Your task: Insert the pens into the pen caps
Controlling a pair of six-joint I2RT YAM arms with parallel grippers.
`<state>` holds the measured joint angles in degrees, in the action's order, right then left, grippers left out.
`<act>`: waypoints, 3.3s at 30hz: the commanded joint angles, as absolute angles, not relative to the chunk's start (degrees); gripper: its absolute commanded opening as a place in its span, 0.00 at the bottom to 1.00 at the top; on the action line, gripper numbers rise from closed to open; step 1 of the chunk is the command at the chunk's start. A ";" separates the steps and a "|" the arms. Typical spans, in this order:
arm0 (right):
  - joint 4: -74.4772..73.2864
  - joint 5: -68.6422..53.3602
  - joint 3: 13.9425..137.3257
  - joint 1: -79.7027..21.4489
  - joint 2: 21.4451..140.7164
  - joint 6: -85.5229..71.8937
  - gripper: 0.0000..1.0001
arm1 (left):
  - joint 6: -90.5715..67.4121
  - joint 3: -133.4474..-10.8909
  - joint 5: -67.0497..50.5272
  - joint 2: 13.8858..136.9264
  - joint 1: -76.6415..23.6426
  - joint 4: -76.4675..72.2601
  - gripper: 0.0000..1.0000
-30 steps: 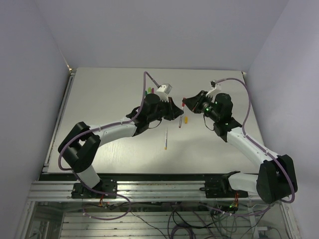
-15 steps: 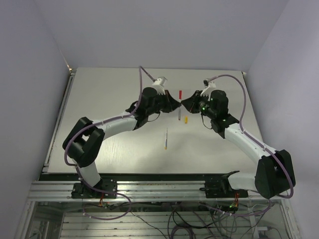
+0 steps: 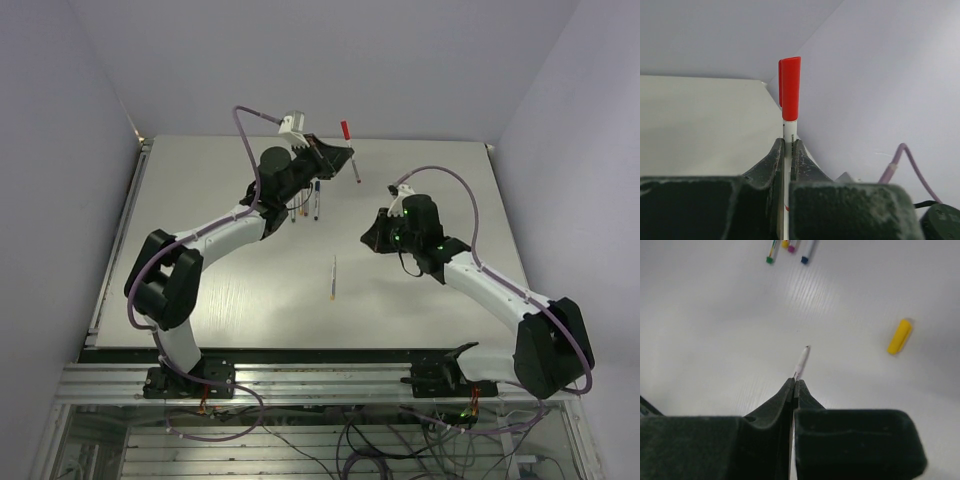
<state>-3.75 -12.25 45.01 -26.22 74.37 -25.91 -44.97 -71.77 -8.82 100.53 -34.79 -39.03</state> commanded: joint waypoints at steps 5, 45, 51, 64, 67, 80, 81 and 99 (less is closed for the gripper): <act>-4.51 -0.89 44.89 -26.10 70.05 -27.40 0.00 | -36.40 -75.43 -4.59 102.81 -35.07 -26.17 0.07; -6.42 9.58 42.76 -26.10 63.17 -32.61 0.00 | -27.15 -114.57 11.93 139.65 -35.07 23.59 0.21; -6.39 9.73 42.16 -26.10 62.95 -32.87 0.00 | -28.38 -113.79 11.55 140.41 -35.07 22.65 0.27; -5.63 12.47 41.75 -26.08 62.93 -33.16 0.00 | -27.98 -114.26 11.92 136.90 -35.07 21.99 0.38; -5.28 14.53 42.02 -26.08 63.26 -32.78 0.00 | -27.51 -114.30 12.26 134.44 -35.07 21.78 0.40; -6.33 18.88 45.31 -25.54 69.49 -34.29 0.07 | -26.67 -99.38 12.93 119.57 -38.11 18.93 0.49; -6.48 19.16 45.57 -25.44 70.07 -34.42 0.08 | -26.59 -97.03 13.27 118.25 -38.76 18.96 0.50; -1.11 20.53 42.04 -24.83 72.28 -36.80 0.19 | -28.80 -77.70 12.57 107.75 -52.43 29.41 0.83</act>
